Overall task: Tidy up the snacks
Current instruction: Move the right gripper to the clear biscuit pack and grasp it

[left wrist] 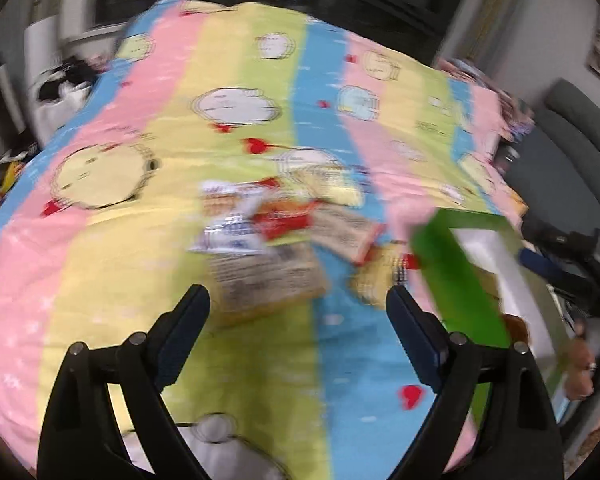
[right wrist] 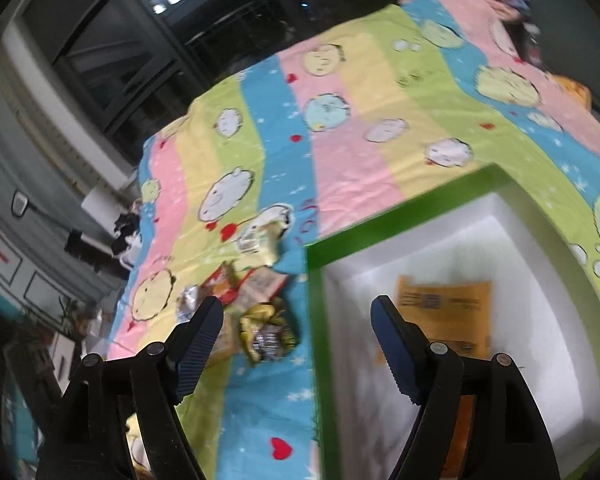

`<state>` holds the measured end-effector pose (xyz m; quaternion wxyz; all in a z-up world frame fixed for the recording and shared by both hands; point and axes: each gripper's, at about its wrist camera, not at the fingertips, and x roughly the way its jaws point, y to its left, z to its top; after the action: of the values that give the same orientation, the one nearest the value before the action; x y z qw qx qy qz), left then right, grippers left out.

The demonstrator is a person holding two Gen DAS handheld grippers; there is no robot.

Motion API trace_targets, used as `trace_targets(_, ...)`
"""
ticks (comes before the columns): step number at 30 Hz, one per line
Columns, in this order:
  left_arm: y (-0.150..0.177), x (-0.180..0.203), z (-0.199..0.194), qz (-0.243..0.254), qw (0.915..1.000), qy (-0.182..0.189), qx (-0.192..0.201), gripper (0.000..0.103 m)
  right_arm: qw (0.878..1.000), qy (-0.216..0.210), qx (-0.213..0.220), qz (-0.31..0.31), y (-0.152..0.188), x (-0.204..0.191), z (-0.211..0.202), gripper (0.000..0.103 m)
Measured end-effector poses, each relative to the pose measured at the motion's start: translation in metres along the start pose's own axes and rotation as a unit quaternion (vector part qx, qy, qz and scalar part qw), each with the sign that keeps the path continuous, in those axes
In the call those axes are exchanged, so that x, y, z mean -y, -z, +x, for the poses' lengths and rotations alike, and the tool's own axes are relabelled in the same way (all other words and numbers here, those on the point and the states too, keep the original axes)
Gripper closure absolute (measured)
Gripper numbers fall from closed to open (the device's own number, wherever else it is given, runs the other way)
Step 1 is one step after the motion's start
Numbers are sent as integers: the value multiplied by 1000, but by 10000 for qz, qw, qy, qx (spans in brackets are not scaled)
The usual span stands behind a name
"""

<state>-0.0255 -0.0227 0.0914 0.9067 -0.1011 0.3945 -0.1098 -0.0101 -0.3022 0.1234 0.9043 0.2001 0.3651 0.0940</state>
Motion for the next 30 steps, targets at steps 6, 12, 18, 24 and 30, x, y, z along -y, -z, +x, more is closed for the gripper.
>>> trace_targets(6, 13, -48, 10, -394, 9992, -61, 44, 13, 9983, 232, 186, -495, 13, -35, 15, 25)
trace_targets(12, 8, -73, 24, -559, 9980, -292, -43, 13, 9981, 226, 5, -566, 26, -56, 35, 25)
trace_targets(18, 8, -80, 35, -683, 9973, -93, -234, 13, 9981, -50, -361, -491, 36, -69, 55, 25)
trace_targets(24, 0, -85, 43, -911, 9951, 129, -351, 13, 9941, -224, -847, -643, 37, -95, 85, 25)
trace_targets(30, -4, -78, 44, -818, 9958, 289, -302, 27, 9831, -69, -1617, -859, 29, -113, 133, 25)
